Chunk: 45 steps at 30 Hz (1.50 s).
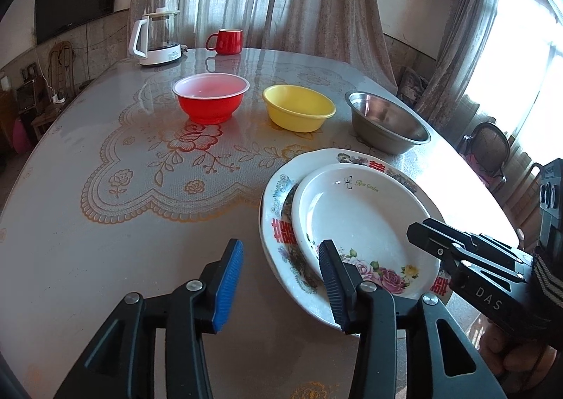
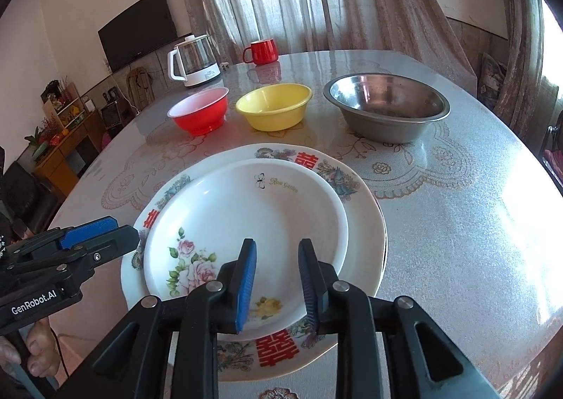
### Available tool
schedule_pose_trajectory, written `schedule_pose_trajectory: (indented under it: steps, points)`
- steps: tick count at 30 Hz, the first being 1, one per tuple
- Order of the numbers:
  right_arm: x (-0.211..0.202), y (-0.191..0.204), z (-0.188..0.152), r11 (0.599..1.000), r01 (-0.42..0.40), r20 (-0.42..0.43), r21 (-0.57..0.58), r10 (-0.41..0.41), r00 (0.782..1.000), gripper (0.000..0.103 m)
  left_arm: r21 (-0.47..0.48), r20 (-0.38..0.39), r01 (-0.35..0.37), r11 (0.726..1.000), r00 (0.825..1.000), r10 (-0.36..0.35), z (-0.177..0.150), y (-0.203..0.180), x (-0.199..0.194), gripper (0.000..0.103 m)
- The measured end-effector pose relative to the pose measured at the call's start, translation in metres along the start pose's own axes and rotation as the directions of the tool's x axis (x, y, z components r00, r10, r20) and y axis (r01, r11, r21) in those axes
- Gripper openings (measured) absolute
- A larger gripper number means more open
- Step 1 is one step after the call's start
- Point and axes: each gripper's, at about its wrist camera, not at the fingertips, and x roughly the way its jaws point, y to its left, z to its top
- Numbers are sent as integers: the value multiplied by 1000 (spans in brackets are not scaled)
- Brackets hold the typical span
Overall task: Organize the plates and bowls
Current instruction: 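Move both tools toward the steel bowl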
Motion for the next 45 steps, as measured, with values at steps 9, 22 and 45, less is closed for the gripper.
schedule_pose_trajectory:
  steps: [9, 22, 45]
  points:
    - [-8, -7, 6, 999, -10, 25, 31, 9, 1000, 24, -22, -32, -34, 999, 999, 34, 2, 6, 4, 46]
    - [-15, -39, 23, 993, -4, 65, 117, -4, 998, 29, -6, -30, -28, 1000, 999, 28, 11, 2, 5, 48]
    - [0, -113, 32, 935, 0, 9, 355, -3, 1000, 35, 50, -86, 36, 998, 996, -32, 48, -22, 29, 51]
